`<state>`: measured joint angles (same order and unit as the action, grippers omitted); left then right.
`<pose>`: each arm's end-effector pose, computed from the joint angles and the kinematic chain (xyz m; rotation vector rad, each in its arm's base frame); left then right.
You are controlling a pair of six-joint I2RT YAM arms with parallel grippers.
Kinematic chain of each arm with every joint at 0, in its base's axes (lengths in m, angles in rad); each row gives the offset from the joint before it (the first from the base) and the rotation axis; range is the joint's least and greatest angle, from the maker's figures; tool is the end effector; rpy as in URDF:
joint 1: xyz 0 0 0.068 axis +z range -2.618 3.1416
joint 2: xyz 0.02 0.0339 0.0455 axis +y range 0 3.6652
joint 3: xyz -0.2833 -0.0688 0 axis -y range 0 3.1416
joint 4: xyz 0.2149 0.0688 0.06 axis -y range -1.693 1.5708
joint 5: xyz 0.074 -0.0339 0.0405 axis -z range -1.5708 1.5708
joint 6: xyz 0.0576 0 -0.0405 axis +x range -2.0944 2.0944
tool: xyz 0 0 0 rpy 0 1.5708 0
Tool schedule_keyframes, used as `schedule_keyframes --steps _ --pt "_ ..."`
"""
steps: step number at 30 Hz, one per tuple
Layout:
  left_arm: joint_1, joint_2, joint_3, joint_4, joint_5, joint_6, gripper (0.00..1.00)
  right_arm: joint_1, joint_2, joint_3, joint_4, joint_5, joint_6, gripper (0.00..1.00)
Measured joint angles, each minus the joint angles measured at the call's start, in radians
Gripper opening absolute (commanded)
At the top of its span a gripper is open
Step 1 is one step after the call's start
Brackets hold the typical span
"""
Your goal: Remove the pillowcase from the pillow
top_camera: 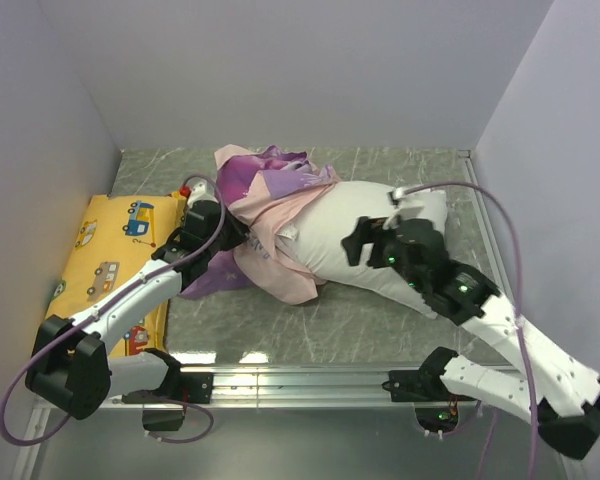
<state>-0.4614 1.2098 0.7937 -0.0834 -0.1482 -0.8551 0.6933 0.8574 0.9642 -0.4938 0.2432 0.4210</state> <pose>0.2328 -0.1062 0.2838 -0.5083 2.0690 -0.6478 0.1336 0.0930 0.3613 -0.1072 1.9759 0.4965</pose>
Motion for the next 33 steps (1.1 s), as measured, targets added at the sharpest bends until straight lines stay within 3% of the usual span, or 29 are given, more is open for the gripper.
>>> schedule_keyframes --steps 4,7,10,11,12,13,16,19,24,33 --pt "-0.019 0.008 0.0 0.013 -0.019 -0.001 0.0 0.155 0.184 0.0 0.053 0.064 -0.011 0.93" --pt "-0.028 0.012 0.0 0.017 -0.026 0.0 0.01 0.175 0.381 -0.001 0.096 0.103 -0.011 0.91" --pt "-0.032 0.012 0.003 0.002 -0.026 0.003 0.07 0.167 0.562 -0.001 0.102 0.165 0.004 0.55" --pt "-0.034 0.012 0.006 -0.012 -0.026 0.004 0.12 0.159 0.597 -0.001 0.105 0.173 0.013 0.17" --pt "-0.037 0.012 0.01 -0.024 -0.026 0.007 0.19 0.148 0.613 -0.001 0.108 0.177 0.017 0.05" --pt "-0.039 0.012 0.017 -0.036 -0.026 0.014 0.37 0.136 0.615 -0.002 0.114 0.177 0.03 0.0" --pt "-0.043 0.01 0.058 -0.075 -0.026 0.043 0.71 0.081 0.565 -0.006 0.13 0.142 0.043 0.0" --pt "-0.044 0.004 0.117 -0.114 -0.04 0.062 0.82 -0.013 0.487 -0.017 0.136 0.087 0.042 0.0" --pt "-0.053 -0.068 0.127 -0.172 -0.1 0.068 0.84 -0.155 0.409 -0.021 0.126 -0.017 0.034 0.0" --pt "-0.076 -0.238 -0.158 -0.095 -0.055 0.02 0.86 -0.206 0.435 0.044 0.042 -0.133 0.014 0.0"
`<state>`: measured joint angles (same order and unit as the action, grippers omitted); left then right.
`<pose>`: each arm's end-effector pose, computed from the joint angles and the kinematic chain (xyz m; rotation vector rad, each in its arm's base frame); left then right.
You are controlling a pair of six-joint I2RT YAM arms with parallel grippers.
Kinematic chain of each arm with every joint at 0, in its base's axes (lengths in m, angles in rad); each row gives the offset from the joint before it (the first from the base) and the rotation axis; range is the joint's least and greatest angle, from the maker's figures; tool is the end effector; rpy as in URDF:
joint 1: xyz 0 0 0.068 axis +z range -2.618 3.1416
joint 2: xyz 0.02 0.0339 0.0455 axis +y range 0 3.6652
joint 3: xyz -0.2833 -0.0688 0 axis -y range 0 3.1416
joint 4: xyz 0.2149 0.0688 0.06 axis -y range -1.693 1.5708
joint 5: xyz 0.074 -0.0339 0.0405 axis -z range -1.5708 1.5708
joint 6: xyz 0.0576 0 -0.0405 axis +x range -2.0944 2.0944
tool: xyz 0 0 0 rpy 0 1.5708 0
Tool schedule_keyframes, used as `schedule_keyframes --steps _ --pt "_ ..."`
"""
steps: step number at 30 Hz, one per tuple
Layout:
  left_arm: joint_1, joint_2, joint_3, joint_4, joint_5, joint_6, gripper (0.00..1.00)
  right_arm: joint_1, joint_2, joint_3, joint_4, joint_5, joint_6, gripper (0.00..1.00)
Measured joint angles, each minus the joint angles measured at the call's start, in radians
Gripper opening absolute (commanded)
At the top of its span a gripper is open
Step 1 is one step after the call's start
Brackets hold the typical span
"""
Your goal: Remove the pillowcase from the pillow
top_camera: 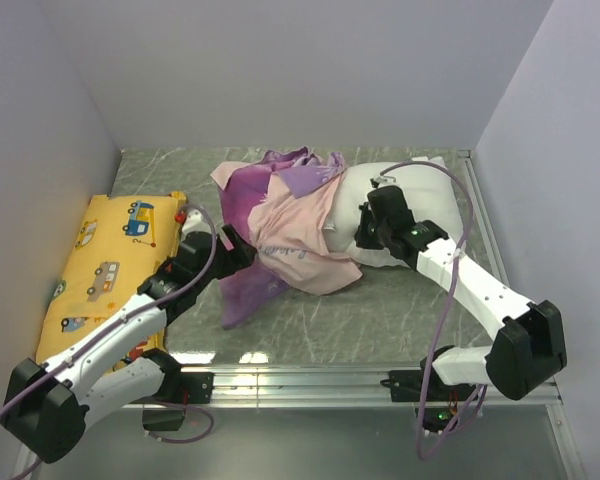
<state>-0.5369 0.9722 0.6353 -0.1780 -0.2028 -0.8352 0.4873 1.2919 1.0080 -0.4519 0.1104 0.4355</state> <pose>0.1748 -0.0905 0.2689 -0.4418 2.0890 -0.6196 0.2348 0.1173 0.2952 -0.0032 2.3259 0.3441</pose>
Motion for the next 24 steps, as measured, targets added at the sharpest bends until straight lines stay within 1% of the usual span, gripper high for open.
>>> schedule_keyframes --steps 1,2,6,9,12,15,18,19,21,22,24 --pt "-0.009 -0.023 -0.033 0.006 0.0 -0.005 0.89 -0.003 0.01 0.014 -0.007 -0.003 -0.005 0.0" --pt "-0.018 -0.045 -0.057 0.001 0.0 -0.008 0.99 -0.007 0.02 0.027 -0.013 -0.002 -0.008 0.0" --pt "-0.05 -0.165 -0.156 -0.019 -0.001 -0.025 0.99 -0.022 0.068 0.089 -0.021 -0.003 -0.015 0.0" --pt "-0.068 -0.243 -0.219 -0.011 0.008 -0.028 0.99 -0.023 0.084 0.105 -0.02 -0.008 -0.015 0.0" --pt "-0.08 -0.273 -0.271 0.008 0.03 -0.032 0.99 -0.023 0.092 0.105 -0.021 -0.016 -0.014 0.0" --pt "-0.087 -0.253 -0.295 0.023 0.047 -0.043 0.99 -0.023 0.097 0.105 -0.021 -0.02 -0.014 0.0" --pt "-0.088 -0.199 -0.294 0.038 0.045 -0.054 0.88 -0.023 0.1 0.109 -0.026 -0.018 -0.014 0.0" --pt "-0.088 -0.178 -0.293 0.039 0.04 -0.06 0.79 -0.023 0.1 0.114 -0.032 -0.017 -0.014 0.0" --pt "-0.089 -0.145 -0.29 0.034 0.018 -0.074 0.65 -0.023 0.1 0.122 -0.037 -0.012 -0.014 0.0" --pt "-0.089 -0.131 -0.286 0.031 0.005 -0.079 0.5 -0.023 0.1 0.125 -0.039 -0.009 -0.014 0.0" --pt "-0.089 -0.113 -0.271 0.031 -0.021 -0.092 0.31 -0.024 0.1 0.125 -0.04 -0.006 -0.014 0.0"
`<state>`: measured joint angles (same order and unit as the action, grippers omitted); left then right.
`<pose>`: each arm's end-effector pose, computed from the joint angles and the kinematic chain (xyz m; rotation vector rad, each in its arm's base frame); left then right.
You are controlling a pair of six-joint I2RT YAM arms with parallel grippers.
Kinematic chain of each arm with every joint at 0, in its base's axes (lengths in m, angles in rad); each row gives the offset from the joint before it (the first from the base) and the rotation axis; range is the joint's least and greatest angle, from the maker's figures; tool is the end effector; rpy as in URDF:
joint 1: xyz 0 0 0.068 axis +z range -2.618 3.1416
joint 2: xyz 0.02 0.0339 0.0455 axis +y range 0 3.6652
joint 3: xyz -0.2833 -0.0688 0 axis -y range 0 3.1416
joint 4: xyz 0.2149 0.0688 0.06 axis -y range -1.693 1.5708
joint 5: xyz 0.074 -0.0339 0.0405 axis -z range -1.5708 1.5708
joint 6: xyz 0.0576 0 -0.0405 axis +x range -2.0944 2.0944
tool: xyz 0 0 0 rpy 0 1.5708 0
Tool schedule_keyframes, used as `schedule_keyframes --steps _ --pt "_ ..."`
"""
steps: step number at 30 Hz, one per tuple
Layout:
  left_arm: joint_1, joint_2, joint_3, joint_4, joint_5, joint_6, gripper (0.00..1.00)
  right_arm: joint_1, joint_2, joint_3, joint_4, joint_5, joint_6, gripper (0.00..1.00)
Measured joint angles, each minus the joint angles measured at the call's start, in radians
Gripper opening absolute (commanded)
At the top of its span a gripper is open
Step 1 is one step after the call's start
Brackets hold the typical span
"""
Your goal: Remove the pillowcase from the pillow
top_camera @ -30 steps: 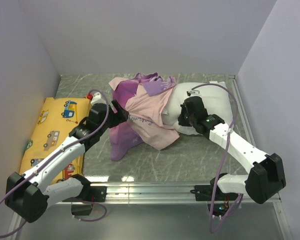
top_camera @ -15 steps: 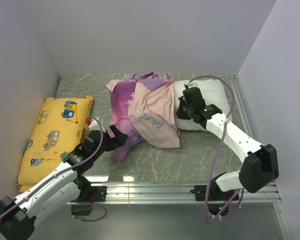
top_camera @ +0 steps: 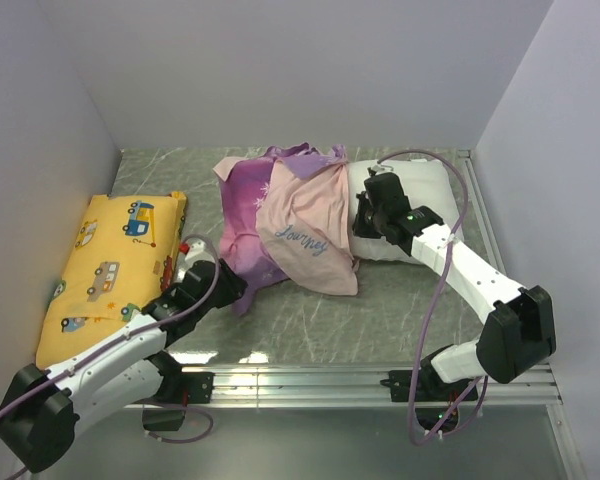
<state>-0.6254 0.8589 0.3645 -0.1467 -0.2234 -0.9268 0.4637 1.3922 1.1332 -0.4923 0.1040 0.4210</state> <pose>0.1347 -0.0815 0.2010 -0.4650 2.2154 -0.6131 0.2609 0.1238 0.3056 0.0029 2.3397 0.3249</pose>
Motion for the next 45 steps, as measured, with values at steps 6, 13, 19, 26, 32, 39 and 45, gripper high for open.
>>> schedule_keyframes --steps 6,13,19,26,32,39,45 --pt "0.004 0.059 0.139 -0.042 -0.094 -0.002 0.0 -0.015 -0.005 0.0 -0.002 -0.003 0.0 0.0" --pt "0.395 0.06 0.273 -0.064 0.024 0.008 0.0 -0.124 -0.047 -0.015 0.014 -0.074 0.013 0.0" --pt "0.8 0.056 0.379 -0.117 0.18 0.005 0.0 -0.27 -0.133 -0.081 0.016 -0.191 0.052 0.0" --pt "1.022 0.134 0.386 -0.105 0.397 0.007 0.04 -0.324 -0.226 -0.108 -0.018 -0.225 0.057 0.0" --pt "0.89 0.182 0.479 -0.11 0.437 0.103 0.47 -0.325 -0.294 -0.153 -0.042 -0.208 0.049 0.0" --pt "0.634 0.185 0.616 -0.127 0.412 0.214 0.9 -0.331 -0.365 -0.248 -0.024 -0.179 0.042 0.0" --pt "0.446 0.233 0.644 -0.127 0.43 0.276 0.9 -0.327 -0.365 -0.304 0.016 -0.176 0.048 0.0"
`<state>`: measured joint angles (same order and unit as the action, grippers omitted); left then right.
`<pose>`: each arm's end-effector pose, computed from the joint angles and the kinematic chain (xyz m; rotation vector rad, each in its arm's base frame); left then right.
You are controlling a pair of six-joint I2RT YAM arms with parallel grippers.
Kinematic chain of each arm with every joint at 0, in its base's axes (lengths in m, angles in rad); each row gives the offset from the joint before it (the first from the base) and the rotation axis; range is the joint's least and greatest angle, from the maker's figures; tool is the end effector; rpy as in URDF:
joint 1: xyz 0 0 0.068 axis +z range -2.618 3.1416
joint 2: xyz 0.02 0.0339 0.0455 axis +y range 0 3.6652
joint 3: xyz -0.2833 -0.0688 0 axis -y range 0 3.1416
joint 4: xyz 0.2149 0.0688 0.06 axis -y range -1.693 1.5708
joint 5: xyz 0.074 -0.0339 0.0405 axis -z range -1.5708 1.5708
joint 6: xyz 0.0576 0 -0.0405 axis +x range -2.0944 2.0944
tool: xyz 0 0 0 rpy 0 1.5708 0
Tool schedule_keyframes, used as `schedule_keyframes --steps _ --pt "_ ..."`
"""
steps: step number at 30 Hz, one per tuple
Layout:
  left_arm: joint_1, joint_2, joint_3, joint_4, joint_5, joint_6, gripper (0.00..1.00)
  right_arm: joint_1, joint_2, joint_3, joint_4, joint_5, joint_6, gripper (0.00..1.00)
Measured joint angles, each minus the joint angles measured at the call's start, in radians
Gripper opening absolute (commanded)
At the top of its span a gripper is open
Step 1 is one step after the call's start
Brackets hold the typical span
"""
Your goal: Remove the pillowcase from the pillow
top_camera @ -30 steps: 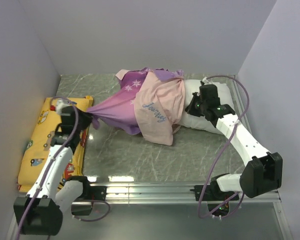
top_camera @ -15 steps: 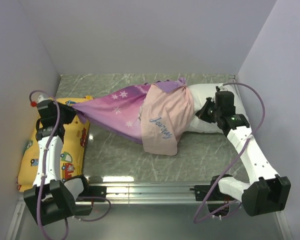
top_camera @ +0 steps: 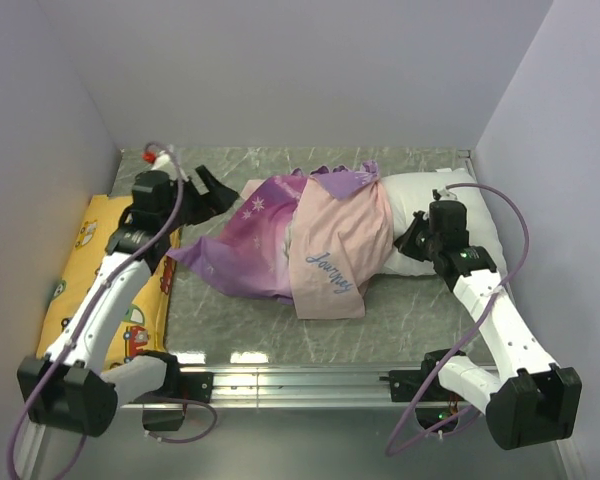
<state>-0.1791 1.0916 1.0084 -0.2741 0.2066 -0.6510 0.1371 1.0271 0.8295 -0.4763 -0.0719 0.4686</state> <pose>0.2249 -0.0527 0.3612 -0.3259 1.9676 -0.7455 0.1962 0.0313 0.2906 0.3364 2.2493 0.4044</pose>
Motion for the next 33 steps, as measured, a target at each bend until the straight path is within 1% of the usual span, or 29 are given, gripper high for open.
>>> schedule_keyframes --steps 4,8,11,13,14,15,17,18,21,25,28,30,33 --pt "-0.106 0.156 0.048 0.043 0.011 0.029 0.89 0.015 0.003 0.0 0.019 0.012 0.002 0.0" --pt "-0.161 0.275 0.048 0.103 0.045 0.034 0.9 0.021 0.004 0.0 0.021 0.02 0.002 0.0" --pt "-0.194 0.347 0.049 0.147 0.059 0.038 0.88 0.022 0.006 0.0 0.022 0.023 0.002 0.0" --pt "-0.206 0.376 0.054 0.167 0.062 0.037 0.78 0.022 0.006 -0.004 0.027 0.023 0.002 0.0" --pt "-0.21 0.388 0.056 0.174 0.063 0.035 0.71 0.022 0.006 -0.005 0.029 0.024 0.002 0.0" --pt "-0.212 0.396 0.06 0.183 0.063 0.033 0.5 0.022 0.007 -0.006 0.029 0.023 0.002 0.0" --pt "-0.212 0.409 0.069 0.194 0.06 0.025 0.26 0.023 0.008 -0.006 0.031 0.024 0.002 0.0" --pt "-0.212 0.413 0.076 0.198 0.054 0.026 0.11 0.023 0.009 -0.006 0.032 0.024 0.002 0.0" --pt "-0.212 0.414 0.095 0.194 0.005 0.025 0.01 0.023 0.009 -0.006 0.035 0.027 0.002 0.0" --pt "-0.208 0.413 0.136 0.138 -0.119 0.021 0.01 0.024 0.009 -0.006 0.035 0.039 0.002 0.0" --pt "-0.166 0.413 0.187 0.061 -0.187 0.01 0.0 0.025 0.009 -0.006 0.037 0.045 0.006 0.0" --pt "-0.087 0.411 0.222 0.018 -0.195 -0.003 0.0 0.025 0.007 -0.014 0.05 0.044 0.01 0.0" --pt "0.08 0.395 0.238 -0.016 -0.167 -0.035 0.01 0.023 -0.002 -0.039 0.076 0.02 0.019 0.0"
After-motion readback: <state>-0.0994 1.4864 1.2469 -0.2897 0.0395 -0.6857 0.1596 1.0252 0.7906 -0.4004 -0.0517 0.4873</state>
